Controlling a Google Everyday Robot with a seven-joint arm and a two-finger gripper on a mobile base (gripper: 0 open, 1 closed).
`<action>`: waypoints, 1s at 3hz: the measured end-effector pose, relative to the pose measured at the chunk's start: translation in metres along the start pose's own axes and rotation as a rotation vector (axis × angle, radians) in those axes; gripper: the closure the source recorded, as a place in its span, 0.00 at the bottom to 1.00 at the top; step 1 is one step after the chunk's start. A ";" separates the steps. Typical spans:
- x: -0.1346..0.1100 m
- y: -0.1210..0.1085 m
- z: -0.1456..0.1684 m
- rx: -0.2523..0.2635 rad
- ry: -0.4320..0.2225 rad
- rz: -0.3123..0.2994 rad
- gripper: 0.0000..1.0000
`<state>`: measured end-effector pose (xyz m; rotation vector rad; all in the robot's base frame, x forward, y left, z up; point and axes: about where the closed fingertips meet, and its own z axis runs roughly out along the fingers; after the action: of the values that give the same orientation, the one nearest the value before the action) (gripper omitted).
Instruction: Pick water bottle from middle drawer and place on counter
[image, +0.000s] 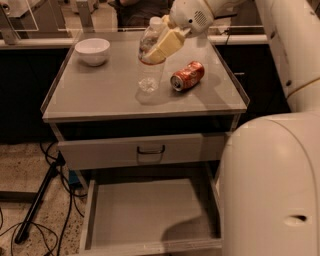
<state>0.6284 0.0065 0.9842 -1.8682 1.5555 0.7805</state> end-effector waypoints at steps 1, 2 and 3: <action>-0.002 -0.015 0.019 -0.045 -0.068 -0.002 1.00; -0.016 -0.031 0.039 -0.071 -0.122 -0.026 1.00; -0.023 -0.036 0.046 -0.079 -0.148 -0.034 1.00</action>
Offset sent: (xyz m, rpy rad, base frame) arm 0.0076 0.0175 -0.0130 0.0057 0.1709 0.2794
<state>0.6572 0.0613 0.9737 -1.8431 1.4161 0.9545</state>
